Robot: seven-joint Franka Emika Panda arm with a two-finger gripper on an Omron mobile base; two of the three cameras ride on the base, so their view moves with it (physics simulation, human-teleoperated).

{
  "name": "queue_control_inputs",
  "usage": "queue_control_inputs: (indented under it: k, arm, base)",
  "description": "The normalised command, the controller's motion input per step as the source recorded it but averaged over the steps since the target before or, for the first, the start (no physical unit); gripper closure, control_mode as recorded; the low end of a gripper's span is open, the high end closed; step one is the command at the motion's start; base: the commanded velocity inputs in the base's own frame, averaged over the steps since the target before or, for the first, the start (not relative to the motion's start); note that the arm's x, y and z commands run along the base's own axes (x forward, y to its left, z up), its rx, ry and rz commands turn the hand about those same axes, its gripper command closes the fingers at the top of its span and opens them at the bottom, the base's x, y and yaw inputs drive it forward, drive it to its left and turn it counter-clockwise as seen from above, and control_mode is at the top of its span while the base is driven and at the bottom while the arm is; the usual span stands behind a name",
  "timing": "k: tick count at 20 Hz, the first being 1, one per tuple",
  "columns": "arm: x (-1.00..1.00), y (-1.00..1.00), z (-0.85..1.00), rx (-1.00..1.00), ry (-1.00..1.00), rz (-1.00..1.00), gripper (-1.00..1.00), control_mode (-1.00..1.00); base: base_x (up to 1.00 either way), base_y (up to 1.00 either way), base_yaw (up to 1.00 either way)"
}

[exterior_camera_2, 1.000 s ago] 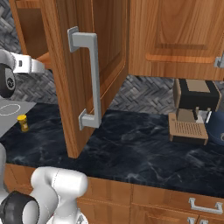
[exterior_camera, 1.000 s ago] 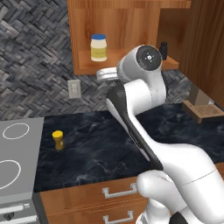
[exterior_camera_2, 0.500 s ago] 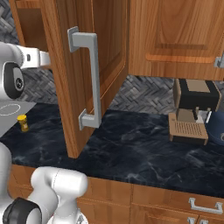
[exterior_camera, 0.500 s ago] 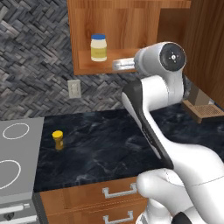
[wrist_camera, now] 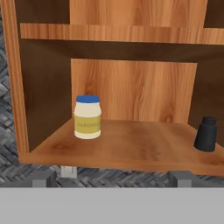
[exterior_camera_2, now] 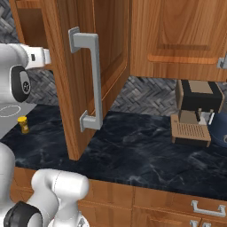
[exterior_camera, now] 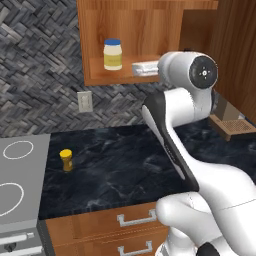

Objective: Collect the turmeric, mayonnaise, and shaker from the cabinet and place them next to the stove.

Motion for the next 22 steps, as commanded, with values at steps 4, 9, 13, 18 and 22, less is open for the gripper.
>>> queue_control_inputs:
  k: [4, 9, 13, 18, 22]
  arm:
    - [0.09, 0.00, 0.19, 0.05, 0.00, 0.07, -1.00, -1.00]
    - [0.13, 0.00, -0.04, 0.01, 0.00, 0.05, -1.00, -1.00]
    - [0.20, 0.07, -0.15, 0.00, 0.00, 0.00, -1.00, -1.00]
    - [0.26, 0.00, -0.16, 0.00, 0.00, 0.00, -1.00, -1.00]
    - [0.22, 0.02, -0.16, 0.00, 0.00, 0.00, -1.00, -1.00]
  base:
    - [0.00, 0.00, 0.00]
    - [0.00, 0.00, 0.00]
    - [0.00, 0.00, 0.00]
    - [0.00, 0.00, 0.00]
    - [0.00, 0.00, 0.00]
